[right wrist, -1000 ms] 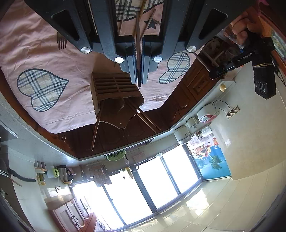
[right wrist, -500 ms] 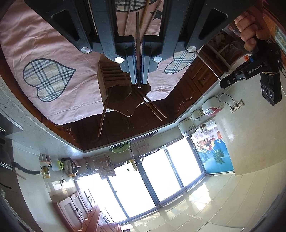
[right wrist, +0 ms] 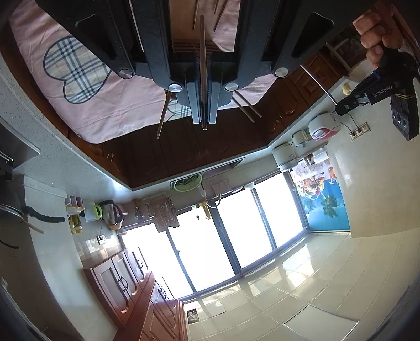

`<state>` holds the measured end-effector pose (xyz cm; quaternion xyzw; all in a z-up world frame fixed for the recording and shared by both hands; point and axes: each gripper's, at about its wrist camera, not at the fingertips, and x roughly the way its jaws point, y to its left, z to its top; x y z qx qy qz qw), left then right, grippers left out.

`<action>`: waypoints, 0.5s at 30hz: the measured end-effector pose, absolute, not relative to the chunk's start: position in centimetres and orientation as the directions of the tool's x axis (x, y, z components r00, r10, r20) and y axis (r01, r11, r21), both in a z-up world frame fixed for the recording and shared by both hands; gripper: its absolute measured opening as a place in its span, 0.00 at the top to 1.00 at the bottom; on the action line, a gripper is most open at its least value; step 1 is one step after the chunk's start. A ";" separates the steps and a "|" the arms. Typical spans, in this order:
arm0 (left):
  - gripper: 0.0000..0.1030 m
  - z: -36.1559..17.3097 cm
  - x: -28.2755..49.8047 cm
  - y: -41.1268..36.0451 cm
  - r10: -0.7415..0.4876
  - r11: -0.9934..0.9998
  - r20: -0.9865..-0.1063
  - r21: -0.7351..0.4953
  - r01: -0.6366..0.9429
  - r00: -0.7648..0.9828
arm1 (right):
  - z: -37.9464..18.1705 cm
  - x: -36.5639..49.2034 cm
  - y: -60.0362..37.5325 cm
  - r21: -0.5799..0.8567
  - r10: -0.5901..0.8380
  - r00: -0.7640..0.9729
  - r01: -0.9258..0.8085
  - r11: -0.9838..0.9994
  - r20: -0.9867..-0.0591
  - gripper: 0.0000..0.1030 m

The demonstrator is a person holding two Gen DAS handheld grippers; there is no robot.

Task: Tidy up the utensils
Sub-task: 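Lift both held chopsticks and carry them above the wooden holder, then lower the chopsticks into the holder and open both tools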

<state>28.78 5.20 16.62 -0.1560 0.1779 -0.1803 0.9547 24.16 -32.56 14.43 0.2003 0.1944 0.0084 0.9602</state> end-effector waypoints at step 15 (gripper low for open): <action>0.98 11.7 39.2 1.9 -0.332 0.891 -0.262 -0.402 0.210 0.906 | 13.6 30.4 -35.1 0.362 -0.021 0.957 0.129 0.923 -0.288 0.96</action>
